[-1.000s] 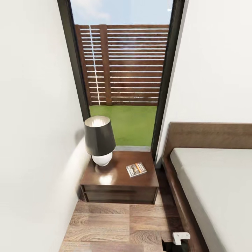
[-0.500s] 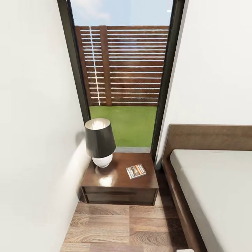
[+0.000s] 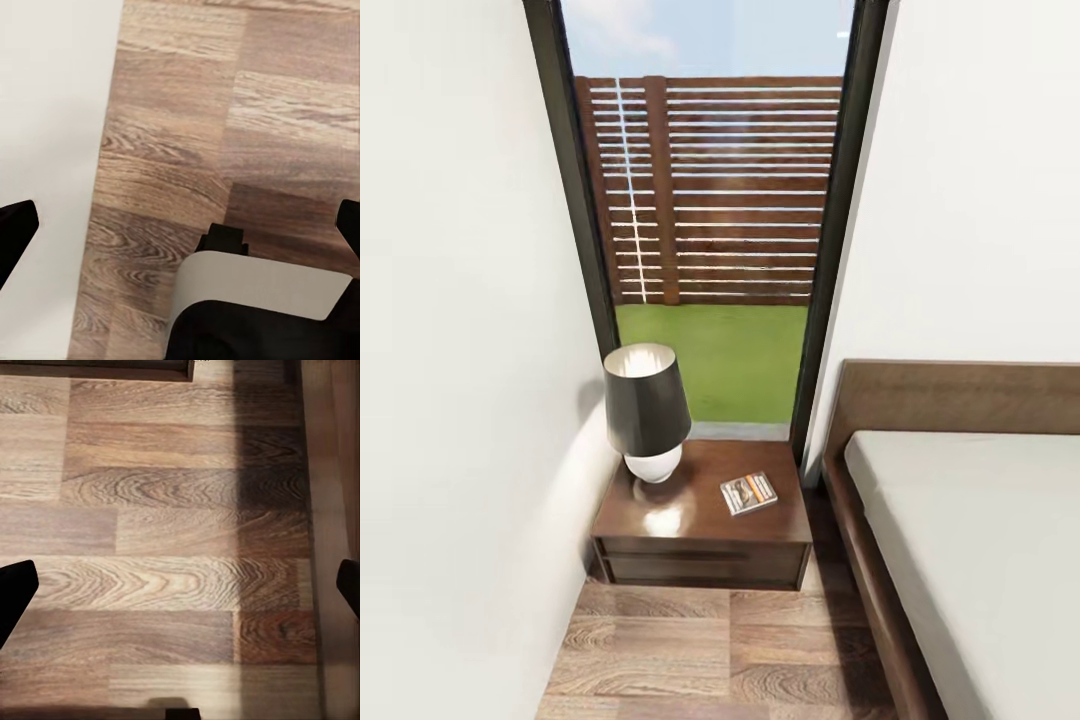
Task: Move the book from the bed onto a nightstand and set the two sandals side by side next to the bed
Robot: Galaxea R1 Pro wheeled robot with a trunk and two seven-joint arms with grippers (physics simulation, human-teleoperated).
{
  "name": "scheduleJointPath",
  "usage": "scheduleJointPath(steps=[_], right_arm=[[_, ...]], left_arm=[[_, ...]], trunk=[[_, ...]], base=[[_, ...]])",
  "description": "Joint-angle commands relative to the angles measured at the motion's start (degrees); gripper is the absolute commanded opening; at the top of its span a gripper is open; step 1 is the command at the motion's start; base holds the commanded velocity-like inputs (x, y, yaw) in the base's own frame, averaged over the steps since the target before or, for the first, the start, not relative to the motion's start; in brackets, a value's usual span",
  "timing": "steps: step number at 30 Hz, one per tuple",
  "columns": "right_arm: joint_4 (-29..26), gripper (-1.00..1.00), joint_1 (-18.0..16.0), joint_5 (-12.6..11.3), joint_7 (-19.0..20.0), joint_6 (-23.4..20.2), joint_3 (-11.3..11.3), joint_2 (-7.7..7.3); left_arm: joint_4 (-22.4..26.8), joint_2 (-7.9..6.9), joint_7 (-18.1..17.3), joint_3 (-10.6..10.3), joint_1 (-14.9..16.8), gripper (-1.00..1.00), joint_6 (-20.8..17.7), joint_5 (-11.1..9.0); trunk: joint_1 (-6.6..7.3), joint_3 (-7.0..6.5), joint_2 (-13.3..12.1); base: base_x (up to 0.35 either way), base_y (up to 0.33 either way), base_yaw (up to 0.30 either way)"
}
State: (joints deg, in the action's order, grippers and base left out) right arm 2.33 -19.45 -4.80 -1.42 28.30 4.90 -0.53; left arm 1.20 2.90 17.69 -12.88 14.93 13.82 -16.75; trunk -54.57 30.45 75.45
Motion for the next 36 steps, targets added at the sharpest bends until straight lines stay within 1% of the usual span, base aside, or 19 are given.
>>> scheduleJointPath(steps=[1, 2, 6, 13, 14, 15, 21, 36], right_arm=[[0.22, 1.0, -0.09, -0.5, -0.08, 0.36, 0.51, 0.03], [0.22, 1.0, -0.07, -0.53, -0.12, 0.36, 0.53, 0.06], [0.22, 1.0, -0.07, -0.54, -0.15, 0.36, 0.54, 0.09], [0.22, 1.0, -0.06, -0.55, -0.16, 0.36, 0.5, 0.05], [0.22, 1.0, -0.06, -0.56, -0.16, 0.36, 0.47, 0.0], [0.22, 1.0, -0.06, -0.56, -0.16, 0.36, 0.46, 0.0], [0.22, 1.0, -0.06, -0.56, -0.16, 0.36, 0.46, 0.02], [0.22, 1.0, -0.05, -0.56, -0.16, 0.36, 0.46, 0.01]], left_arm=[[-0.05, -0.11, 0.17, -0.5, -0.02, 1.0, 0.21, -0.49], [-0.05, -0.43, 0.19, -0.49, -0.13, 1.0, 0.27, -0.49], [-0.01, -0.63, 0.19, -0.49, -0.22, 1.0, 0.31, -0.45], [0.03, -0.75, 0.29, -0.54, -0.26, 1.0, 0.27, -0.21], [0.06, -1.56, 0.32, -0.56, -0.38, 1.0, 0.25, -0.16], [0.08, -1.87, 0.33, -0.57, -0.4, 1.0, 0.25, -0.1], [0.04, -2.71, 0.33, -0.59, -0.42, 1.0, 0.25, -0.11], [0.05, -2.84, 0.33, -0.65, -0.43, 1.0, 0.25, -0.12]], trunk=[[0.23, -0.13, -0.38], [0.45, -0.31, -0.79], [1.33, -1.03, -2.39], [1.33, -1.03, -2.39], [1.33, -1.03, -2.39], [1.33, -1.03, -2.39], [1.33, -1.03, -2.39], [1.33, -1.03, -2.39]], base=[[0.0, 0.0, 0.0], [0.0, 0.0, 0.0], [0.0, 0.0, 0.0], [0.0, 0.0, 0.0], [0.0, 0.0, 0.0], [0.0, 0.0, 0.0], [0.0, 0.0, 0.0], [0.0, 0.0, 0.0]])
